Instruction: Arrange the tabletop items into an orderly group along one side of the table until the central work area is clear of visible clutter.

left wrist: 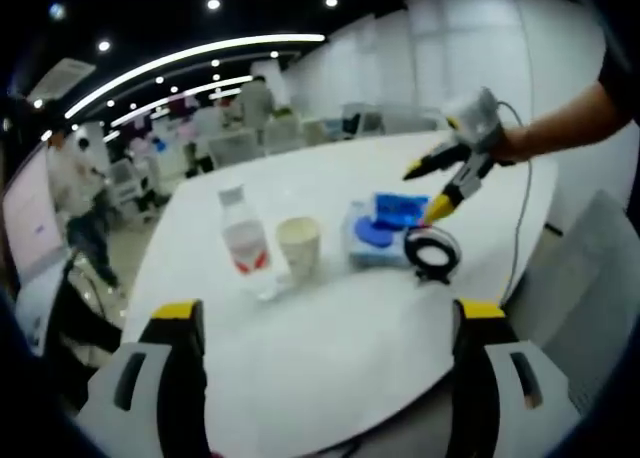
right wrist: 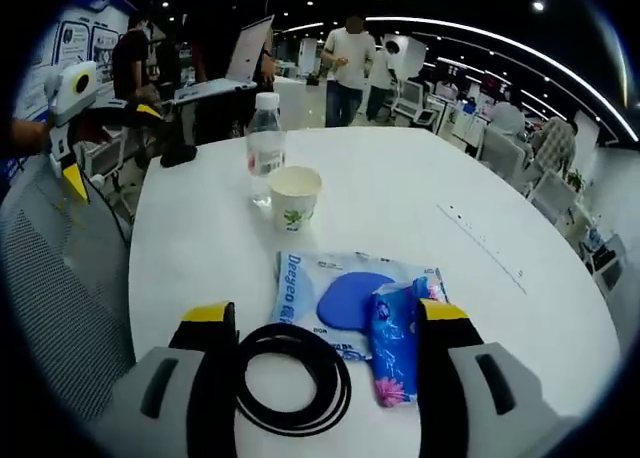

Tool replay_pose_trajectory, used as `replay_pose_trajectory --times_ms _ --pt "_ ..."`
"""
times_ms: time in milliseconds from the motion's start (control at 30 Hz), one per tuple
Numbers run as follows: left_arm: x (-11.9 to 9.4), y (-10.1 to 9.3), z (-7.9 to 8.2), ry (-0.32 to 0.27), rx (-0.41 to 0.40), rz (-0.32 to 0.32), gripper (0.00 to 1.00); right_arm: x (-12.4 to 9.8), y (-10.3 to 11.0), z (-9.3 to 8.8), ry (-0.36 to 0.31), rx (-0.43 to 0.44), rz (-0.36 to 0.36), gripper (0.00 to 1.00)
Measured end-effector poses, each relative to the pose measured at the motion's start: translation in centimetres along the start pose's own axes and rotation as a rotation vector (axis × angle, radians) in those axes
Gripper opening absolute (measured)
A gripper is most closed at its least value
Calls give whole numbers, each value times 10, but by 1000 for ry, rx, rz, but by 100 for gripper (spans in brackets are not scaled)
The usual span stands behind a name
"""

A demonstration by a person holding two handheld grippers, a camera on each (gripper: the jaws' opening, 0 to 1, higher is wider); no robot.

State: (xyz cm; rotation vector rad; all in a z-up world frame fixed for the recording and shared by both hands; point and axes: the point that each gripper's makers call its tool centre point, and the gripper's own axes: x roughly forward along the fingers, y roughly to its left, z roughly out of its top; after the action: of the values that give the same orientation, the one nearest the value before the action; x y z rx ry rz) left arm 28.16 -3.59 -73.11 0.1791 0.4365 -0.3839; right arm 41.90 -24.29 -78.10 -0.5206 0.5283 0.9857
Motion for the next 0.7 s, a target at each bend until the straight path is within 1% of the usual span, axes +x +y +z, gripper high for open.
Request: replay_pose_trajectory --times_ms 233,367,533,633,700 --pt "1 -1 1 -3 2 -5 99 -5 -3 -26 36 22 -15 71" --pt "1 -2 1 -7 3 -13 99 -7 -9 -37 51 26 -23 71" --pt "1 -4 1 0 9 -18 99 -8 -20 -44 64 24 -33 70" --pt "1 -4 2 -5 5 -21 99 -6 -31 -47 71 17 -42 70" --pt "2 -4 0 5 2 -21 99 -4 -39 -48 73 9 -45 69"
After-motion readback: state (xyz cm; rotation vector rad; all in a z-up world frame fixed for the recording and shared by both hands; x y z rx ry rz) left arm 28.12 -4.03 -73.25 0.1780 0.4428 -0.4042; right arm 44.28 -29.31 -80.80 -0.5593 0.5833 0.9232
